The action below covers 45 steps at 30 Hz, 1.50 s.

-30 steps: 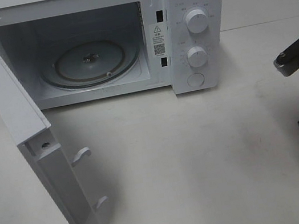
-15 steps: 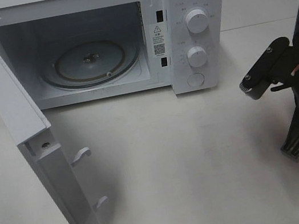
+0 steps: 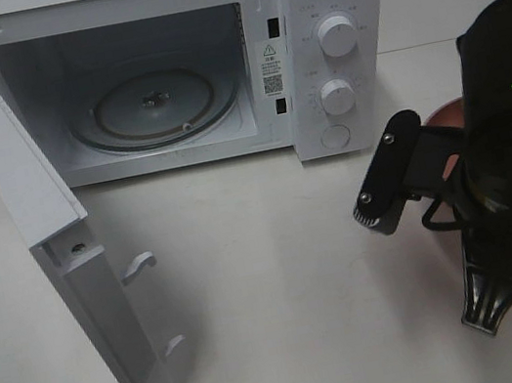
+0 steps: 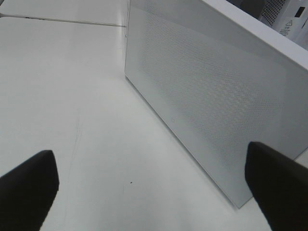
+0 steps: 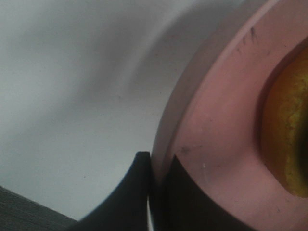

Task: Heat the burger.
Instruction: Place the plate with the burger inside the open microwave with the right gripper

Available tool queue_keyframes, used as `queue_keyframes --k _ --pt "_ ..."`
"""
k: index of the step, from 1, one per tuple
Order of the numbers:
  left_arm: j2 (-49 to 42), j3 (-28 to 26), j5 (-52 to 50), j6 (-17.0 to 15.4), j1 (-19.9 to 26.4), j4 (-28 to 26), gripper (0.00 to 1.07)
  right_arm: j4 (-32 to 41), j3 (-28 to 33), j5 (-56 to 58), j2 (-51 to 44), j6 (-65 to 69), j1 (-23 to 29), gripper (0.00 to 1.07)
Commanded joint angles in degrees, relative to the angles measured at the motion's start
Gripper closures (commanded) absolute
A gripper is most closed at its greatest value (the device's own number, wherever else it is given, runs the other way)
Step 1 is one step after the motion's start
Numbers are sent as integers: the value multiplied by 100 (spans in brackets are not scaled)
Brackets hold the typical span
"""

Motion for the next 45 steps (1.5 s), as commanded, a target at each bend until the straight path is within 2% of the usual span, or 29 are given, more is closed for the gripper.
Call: queue_keyframes --k 1,9,17,29,33,45 --pt "-97 17 -40 0 23 -6 9 -281 11 155 -86 -160 218 107" --pt "-97 17 -40 0 23 -6 9 -309 11 109 -86 -917 940 107" --pt "-97 17 -40 0 23 -6 9 -327 11 -241 -86 -1581 1306 107" --pt "-97 17 -40 0 23 -6 9 -372 11 -963 -86 -2670 1341 107" --pt "-97 17 -40 0 23 -6 9 -642 11 -1404 -86 -3031 1341 107" --pt "-97 17 -40 0 23 -6 9 -710 11 -1805 -97 -3426 1324 106"
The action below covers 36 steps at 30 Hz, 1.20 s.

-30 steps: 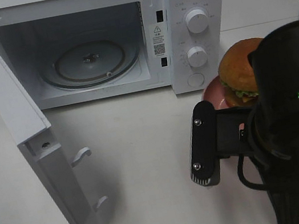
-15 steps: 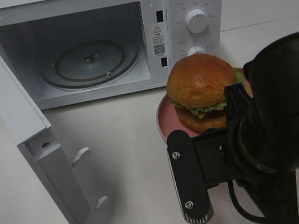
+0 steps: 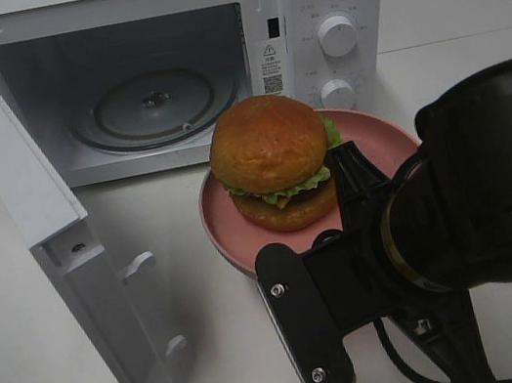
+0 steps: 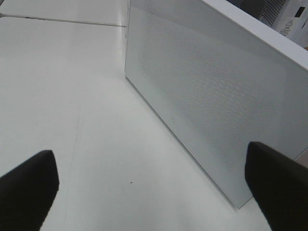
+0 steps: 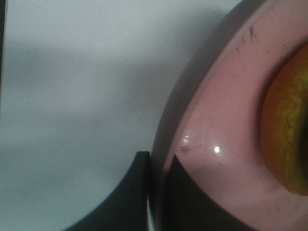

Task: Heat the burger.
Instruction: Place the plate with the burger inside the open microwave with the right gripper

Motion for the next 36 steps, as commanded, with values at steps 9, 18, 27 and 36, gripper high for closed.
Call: queue_keyframes --k 9,18,27,36 --pt "-97 17 -40 0 23 -6 9 -189 -6 -745 -97 -1324 -665 106" --pt "-97 17 -40 0 23 -6 9 212 -6 -1765 -97 -2555 -1450 106" --pt "-97 17 -40 0 23 -6 9 2045 -6 -2332 -97 -5099 -2034 106" --pt "-97 17 -40 0 23 -6 9 4051 -6 -2418 -97 -7391 -2441 106"
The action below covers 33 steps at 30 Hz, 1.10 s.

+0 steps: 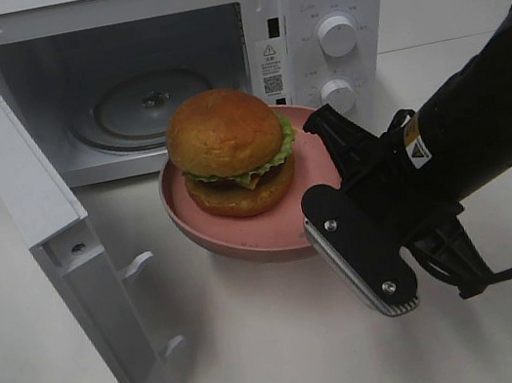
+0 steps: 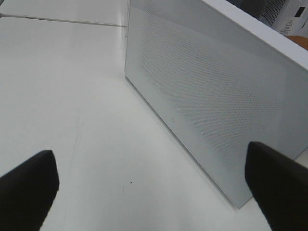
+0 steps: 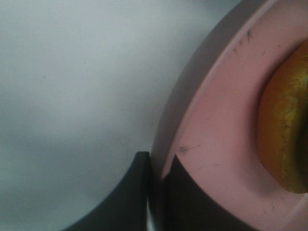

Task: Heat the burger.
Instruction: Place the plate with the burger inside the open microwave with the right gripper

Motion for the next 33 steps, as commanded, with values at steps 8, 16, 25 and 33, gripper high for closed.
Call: queue_keyframes --k 8,16,25,33 --pt "-97 17 -40 0 23 -6 9 1008 -17 -521 -86 -1341 -235 106" --pt "-97 17 -40 0 23 -6 9 1008 -235 -493 -11 -1283 -235 106" --pt "-97 17 -40 0 23 -6 9 1008 -739 -435 470 -1112 -218 106" --pt "-97 17 -40 0 23 -6 9 1020 -1209 -315 802 -1043 -138 105"
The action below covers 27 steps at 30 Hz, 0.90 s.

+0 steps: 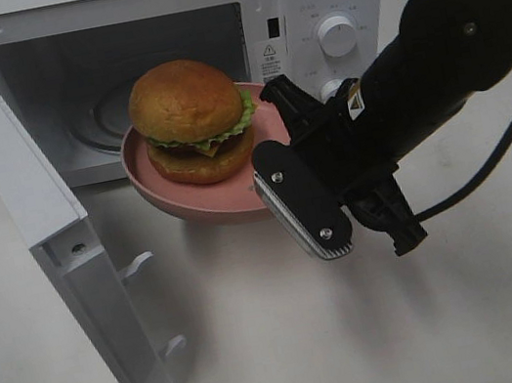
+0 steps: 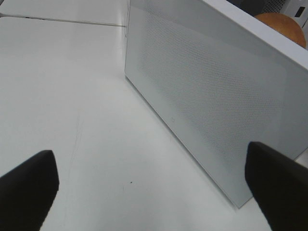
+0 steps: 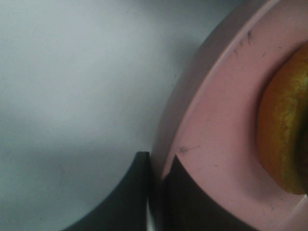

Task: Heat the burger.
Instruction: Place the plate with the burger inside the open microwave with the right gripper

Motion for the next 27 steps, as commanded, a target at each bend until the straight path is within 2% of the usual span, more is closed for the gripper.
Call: queue_keyframes --k 1,11,27 --pt "-97 17 -40 0 23 -6 9 57 -252 -241 80 69 92 105" --pt "-97 17 -40 0 23 -6 9 -6 -888 52 625 212 126 104" --pt "-97 17 -40 0 23 -6 9 -573 -2017 665 1341 1026 126 104"
